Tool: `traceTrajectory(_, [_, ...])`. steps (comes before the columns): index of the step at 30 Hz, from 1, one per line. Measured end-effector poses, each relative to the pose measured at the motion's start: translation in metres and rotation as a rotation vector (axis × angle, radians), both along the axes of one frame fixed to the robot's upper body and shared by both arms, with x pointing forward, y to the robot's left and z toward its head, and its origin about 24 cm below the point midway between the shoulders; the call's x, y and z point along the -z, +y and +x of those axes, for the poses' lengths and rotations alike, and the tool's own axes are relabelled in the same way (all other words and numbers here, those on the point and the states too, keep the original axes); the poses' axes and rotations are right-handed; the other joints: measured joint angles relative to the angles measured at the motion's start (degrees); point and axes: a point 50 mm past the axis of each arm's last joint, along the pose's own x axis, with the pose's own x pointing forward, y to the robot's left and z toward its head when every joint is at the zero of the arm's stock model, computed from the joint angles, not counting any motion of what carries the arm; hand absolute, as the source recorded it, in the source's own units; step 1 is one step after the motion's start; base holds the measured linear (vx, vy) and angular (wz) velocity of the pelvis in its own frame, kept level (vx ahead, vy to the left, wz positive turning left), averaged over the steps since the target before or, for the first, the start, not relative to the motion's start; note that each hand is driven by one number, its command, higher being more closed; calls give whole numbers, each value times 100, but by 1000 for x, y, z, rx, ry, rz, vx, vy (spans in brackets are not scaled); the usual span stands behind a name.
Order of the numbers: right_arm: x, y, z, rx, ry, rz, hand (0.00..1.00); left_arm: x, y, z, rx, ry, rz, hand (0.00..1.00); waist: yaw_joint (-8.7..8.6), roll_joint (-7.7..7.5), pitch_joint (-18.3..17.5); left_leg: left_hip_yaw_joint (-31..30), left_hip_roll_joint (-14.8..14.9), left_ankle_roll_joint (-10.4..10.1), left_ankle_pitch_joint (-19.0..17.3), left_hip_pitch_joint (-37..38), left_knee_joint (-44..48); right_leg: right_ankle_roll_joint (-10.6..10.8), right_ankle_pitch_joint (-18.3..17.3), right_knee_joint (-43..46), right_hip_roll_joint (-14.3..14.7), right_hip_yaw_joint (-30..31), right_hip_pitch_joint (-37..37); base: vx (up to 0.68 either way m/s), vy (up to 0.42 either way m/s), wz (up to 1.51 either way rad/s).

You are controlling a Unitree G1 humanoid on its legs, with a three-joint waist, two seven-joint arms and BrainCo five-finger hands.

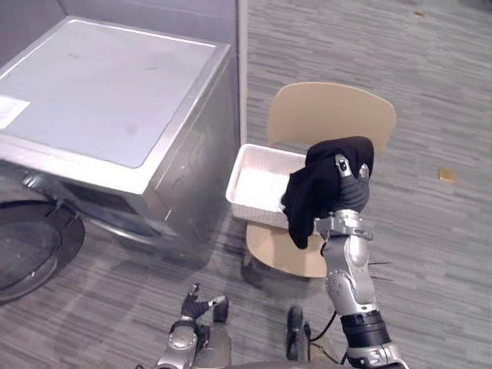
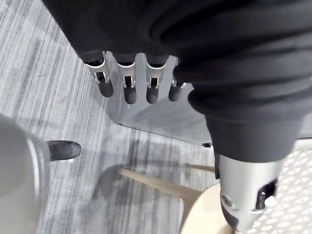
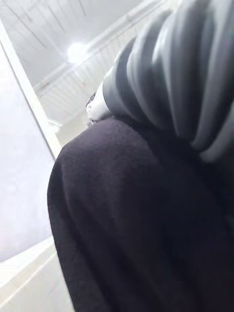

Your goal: Pick up the laundry basket with both hands and put the clothes into the washing machine.

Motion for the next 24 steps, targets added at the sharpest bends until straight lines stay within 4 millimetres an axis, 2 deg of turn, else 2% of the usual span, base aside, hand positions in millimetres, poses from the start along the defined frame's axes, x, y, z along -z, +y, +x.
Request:
traceTrajectory(1, [-2, 5, 0, -25, -13, -8, 100, -4, 3, 2, -1, -28, 8, 0, 2, -53, -34, -76, -39, -4, 3, -72, 61, 40, -150, -71, 7, 35, 90, -65, -304, 63])
traceTrajectory(2, [-10, 14, -1, -75, -52, -21, 100, -14, 3, 7, 1, -91, 9, 0, 26, -91, -60, -228, -73, -123, 87, -189, 43, -7, -401, -495, 83, 35, 263, -136, -285, 40])
traceTrajectory(3, [-17, 19, -1, -109, -91, -45, 100, -28, -3, 16, -2, -182, -3, 0, 200, 35, -35, -294, 57, -258, 235, -306, -106, -195, -577, -1078, 263, -53, 401, -171, -263, 30])
traceTrajectory(4, [-19, 20, 0, -115, -100, -60, 100, -32, -9, 21, -2, -215, -20, 0, 250, 182, 1, -386, 170, -276, 320, -362, -146, -266, -471, -1188, 386, -156, 411, -225, -201, 27])
traceTrajectory(5, [-20, 18, 0, -117, -105, -80, 100, -44, -21, 27, 15, -283, -53, 0, 254, 392, 5, -601, 309, -327, 481, -495, -253, -347, -372, -1283, 578, -336, 367, -252, -185, 56])
traceTrajectory(6, [-18, 14, 1, -113, -97, -112, 100, -59, -38, 33, 51, -361, -95, 0, 260, 591, -5, -823, 435, -274, 562, -627, -405, -426, -349, -1208, 734, -537, 264, -254, -180, 65])
traceTrajectory(7, [-18, 13, 1, -111, -97, -124, 100, -66, -43, 35, 69, -396, -107, 0, 253, 674, 13, -762, 520, -182, 483, -654, -552, -503, -304, -1219, 781, -656, 258, -232, -178, 91])
traceTrajectory(8, [-17, 11, 1, -107, -93, -141, 100, -81, -53, 42, 116, -467, -117, 0, 212, 703, 23, -244, 664, 218, -97, -651, -856, -606, -145, -1481, 743, -942, 305, -258, -127, 124])
traceTrajectory(9, [-20, 9, 5, -109, -102, -167, 100, -99, -65, 52, 179, -557, -130, 0, 106, 603, 64, 449, 579, 361, -558, -765, -858, -666, 94, -1840, 473, -1243, 309, -241, -94, 132])
traceTrajectory(10, [-23, 11, 10, -117, -109, -186, 100, -110, -70, 56, 210, -612, -132, 0, 112, 558, 81, 712, 431, 145, -305, -812, -459, -672, 214, -1920, 316, -1292, 277, -194, -46, 97])
traceTrajectory(12, [-27, 15, 12, -140, -122, -195, 100, -122, -75, 59, 245, -675, -125, 0, 91, 607, 52, 1014, 271, 137, -224, -718, 566, -635, 324, -1967, 142, -1375, 250, -86, -11, 40])
traceTrajectory(13, [-26, 19, 11, -162, -125, -198, 100, -131, -74, 61, 255, -719, -121, 0, 49, 633, 35, 1248, 267, 134, -384, -456, 973, -625, 335, -1945, 126, -1420, 254, -79, 44, 48])
traceTrajectory(14, [-28, 23, 11, -191, -139, -202, 100, -144, -75, 66, 284, -784, -107, 0, -66, 765, -34, 1376, 264, 103, -448, -208, 683, -611, 336, -1927, 135, -1557, 263, -88, 62, 42])
traceTrajectory(15, [-29, 26, 11, -205, -145, -199, 100, -150, -79, 70, 316, -818, -97, 0, -39, 764, -39, 1368, 263, 10, -389, -88, 411, -589, 354, -1964, 157, -1584, 269, -123, 66, 38])
traceTrajectory(16, [-33, 36, 11, -259, -164, -206, 100, -159, -86, 76, 371, -859, -85, 0, -43, 769, -62, 1332, 274, -235, -222, 201, -204, -542, 399, -2076, 198, -1678, 338, -93, 45, 21])
traceTrajectory(17, [-35, 39, 11, -276, -174, -210, 100, -162, -89, 78, 396, -871, -77, 0, -77, 781, -69, 1317, 273, -272, -185, 278, -376, -534, 409, -2105, 210, -1726, 370, -100, 65, 33])
traceTrajectory(20, [-42, 60, 8, -380, -208, -191, 100, -179, -115, 86, 560, -953, -35, 0, -90, 648, -196, 1194, 190, -195, 144, 400, -889, -430, 572, -2278, 170, -1850, 432, -64, 74, 27])
traceTrajectory(23, [-44, 88, 0, -523, -217, -168, 100, -189, -130, 95, 640, -1004, 10, 0, -68, 576, -323, 1196, 79, -175, 193, 513, -968, -326, 712, -2434, 117, -1849, 613, 14, 81, 11])
traceTrajectory(24, [-43, 91, -1, -542, -215, -166, 100, -190, -130, 98, 635, -1007, 19, 0, -65, 569, -328, 1196, 66, -175, 193, 554, -968, -317, 737, -2479, 113, -1849, 673, 31, 64, 3])
